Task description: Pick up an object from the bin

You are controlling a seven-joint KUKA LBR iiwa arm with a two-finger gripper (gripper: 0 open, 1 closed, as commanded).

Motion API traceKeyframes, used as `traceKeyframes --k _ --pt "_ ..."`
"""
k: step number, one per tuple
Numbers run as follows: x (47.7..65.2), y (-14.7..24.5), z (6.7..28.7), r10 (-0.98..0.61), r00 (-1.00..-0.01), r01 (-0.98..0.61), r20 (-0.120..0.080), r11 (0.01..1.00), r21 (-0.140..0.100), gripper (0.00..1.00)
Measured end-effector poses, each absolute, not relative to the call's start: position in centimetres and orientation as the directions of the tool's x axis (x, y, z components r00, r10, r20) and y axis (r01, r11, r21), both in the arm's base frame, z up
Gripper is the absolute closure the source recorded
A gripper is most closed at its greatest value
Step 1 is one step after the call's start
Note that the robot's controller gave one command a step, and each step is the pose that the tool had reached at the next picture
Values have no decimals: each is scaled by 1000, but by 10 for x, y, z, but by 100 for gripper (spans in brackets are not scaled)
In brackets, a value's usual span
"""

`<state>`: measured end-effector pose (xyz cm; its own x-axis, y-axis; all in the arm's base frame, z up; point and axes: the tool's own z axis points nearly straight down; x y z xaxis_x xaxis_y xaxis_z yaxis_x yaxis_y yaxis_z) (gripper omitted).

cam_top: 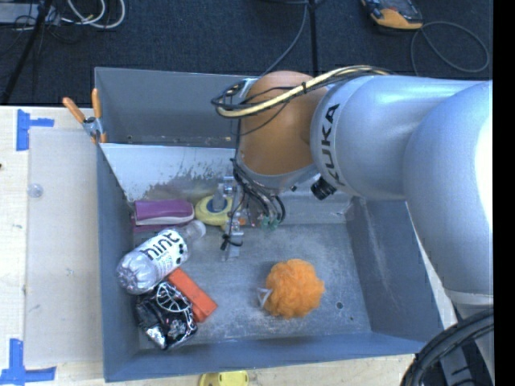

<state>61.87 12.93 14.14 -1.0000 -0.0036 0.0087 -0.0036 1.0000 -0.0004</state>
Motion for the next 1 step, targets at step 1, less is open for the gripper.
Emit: traceKeyframes --k 1 --pt "620 129 146 -2 -1000 -2 2 1000 0 0"
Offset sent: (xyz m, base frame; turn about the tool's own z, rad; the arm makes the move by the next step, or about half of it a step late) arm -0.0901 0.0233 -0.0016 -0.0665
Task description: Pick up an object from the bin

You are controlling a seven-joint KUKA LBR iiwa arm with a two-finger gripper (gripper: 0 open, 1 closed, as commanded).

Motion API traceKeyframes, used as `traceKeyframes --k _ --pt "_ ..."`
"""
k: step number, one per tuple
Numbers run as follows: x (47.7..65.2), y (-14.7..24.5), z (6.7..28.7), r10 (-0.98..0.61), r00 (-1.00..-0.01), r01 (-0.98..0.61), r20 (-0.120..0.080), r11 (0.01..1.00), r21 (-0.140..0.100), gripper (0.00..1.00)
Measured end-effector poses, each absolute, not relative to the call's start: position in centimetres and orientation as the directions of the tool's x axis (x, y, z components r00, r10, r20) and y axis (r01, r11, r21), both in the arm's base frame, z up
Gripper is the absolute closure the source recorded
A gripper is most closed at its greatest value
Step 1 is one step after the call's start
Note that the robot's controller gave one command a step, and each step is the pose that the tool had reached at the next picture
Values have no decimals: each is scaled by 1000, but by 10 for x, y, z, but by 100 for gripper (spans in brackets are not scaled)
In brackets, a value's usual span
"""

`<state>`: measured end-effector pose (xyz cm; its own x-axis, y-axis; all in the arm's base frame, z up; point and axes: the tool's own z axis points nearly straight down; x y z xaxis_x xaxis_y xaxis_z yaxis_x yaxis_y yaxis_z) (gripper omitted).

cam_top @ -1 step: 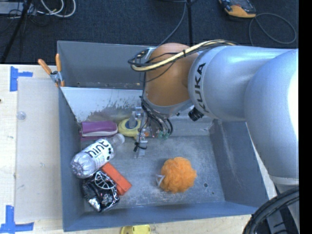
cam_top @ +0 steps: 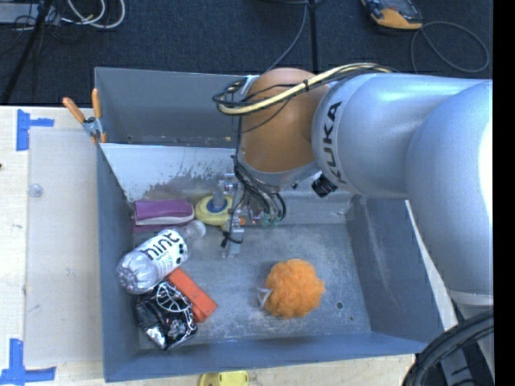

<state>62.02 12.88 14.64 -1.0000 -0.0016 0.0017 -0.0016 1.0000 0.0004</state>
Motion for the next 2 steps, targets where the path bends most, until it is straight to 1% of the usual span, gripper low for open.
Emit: traceKeyframes --k 1,2 --pt "567 141 142 -43 -999 -43 6 999 -1 0" --pt "543 176 127 -121 -993 -121 6 993 0 0"
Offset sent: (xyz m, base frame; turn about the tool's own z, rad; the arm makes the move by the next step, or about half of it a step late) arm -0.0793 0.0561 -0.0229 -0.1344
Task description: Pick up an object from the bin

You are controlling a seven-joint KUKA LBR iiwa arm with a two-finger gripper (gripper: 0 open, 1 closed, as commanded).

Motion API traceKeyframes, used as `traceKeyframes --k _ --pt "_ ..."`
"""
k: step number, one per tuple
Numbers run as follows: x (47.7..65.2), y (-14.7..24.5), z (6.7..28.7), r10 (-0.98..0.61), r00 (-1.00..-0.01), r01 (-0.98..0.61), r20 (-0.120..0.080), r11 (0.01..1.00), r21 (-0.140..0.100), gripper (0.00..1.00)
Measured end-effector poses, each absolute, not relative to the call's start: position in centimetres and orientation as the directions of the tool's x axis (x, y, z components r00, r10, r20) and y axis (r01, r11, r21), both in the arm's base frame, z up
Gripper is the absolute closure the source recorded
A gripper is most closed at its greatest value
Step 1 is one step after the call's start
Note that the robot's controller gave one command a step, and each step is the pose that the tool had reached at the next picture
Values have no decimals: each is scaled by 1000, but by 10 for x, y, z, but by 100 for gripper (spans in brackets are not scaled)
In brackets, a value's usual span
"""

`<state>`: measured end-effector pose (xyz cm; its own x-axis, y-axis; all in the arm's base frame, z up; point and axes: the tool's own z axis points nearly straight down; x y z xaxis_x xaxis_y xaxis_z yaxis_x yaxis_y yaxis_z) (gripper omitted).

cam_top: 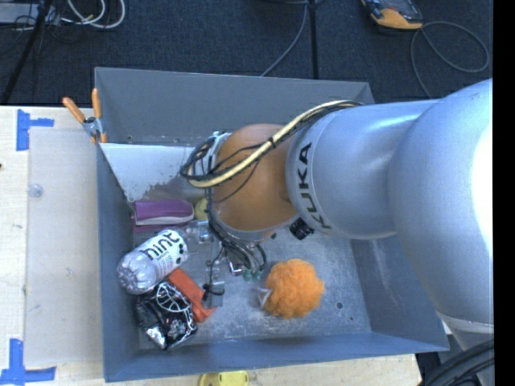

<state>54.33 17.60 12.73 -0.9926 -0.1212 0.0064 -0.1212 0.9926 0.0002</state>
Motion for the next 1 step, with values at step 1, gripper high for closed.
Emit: traceKeyframes --k 1 --pt "523 183 91 -163 -987 -163 4 987 -2 0"
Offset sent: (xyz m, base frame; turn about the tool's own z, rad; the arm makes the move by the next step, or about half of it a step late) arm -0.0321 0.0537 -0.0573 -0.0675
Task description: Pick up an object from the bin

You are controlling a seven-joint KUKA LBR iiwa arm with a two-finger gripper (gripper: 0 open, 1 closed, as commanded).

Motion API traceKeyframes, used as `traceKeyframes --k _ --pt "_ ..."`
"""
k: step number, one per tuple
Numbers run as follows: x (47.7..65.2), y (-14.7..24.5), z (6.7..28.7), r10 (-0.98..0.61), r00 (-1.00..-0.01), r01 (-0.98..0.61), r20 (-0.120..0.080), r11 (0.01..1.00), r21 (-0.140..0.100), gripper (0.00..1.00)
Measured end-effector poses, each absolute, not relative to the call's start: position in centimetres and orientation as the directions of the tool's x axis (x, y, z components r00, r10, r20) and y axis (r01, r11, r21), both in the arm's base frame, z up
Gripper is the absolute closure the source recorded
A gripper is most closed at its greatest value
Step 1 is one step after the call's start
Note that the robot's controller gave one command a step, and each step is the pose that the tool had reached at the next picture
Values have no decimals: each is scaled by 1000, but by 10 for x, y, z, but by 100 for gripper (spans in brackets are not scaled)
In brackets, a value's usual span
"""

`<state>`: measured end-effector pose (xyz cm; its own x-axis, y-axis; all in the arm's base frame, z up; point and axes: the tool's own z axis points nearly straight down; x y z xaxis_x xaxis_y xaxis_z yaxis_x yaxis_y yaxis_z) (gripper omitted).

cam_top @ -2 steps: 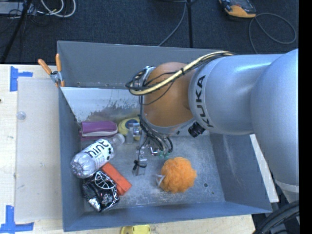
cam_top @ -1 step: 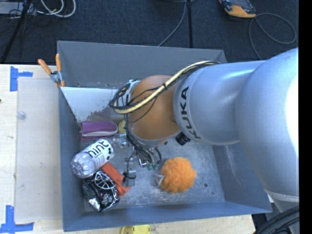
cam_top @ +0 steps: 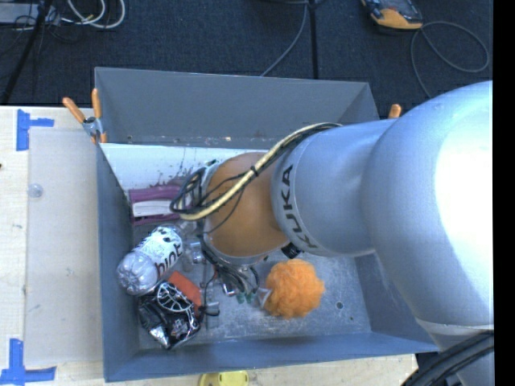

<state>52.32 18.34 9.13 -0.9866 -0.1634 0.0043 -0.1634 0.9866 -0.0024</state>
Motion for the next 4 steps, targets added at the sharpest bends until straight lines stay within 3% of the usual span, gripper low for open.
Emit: traceKeyframes --k 1,2,3,4 --pt "513 214 70 -182 -983 -182 14 983 -2 0" --pt "516 215 84 -336 -942 -336 7 942 -2 100" --pt "516 215 84 -335 -942 -335 8 942 -1 100" --pt "504 217 85 -335 -942 -335 10 942 -2 100"
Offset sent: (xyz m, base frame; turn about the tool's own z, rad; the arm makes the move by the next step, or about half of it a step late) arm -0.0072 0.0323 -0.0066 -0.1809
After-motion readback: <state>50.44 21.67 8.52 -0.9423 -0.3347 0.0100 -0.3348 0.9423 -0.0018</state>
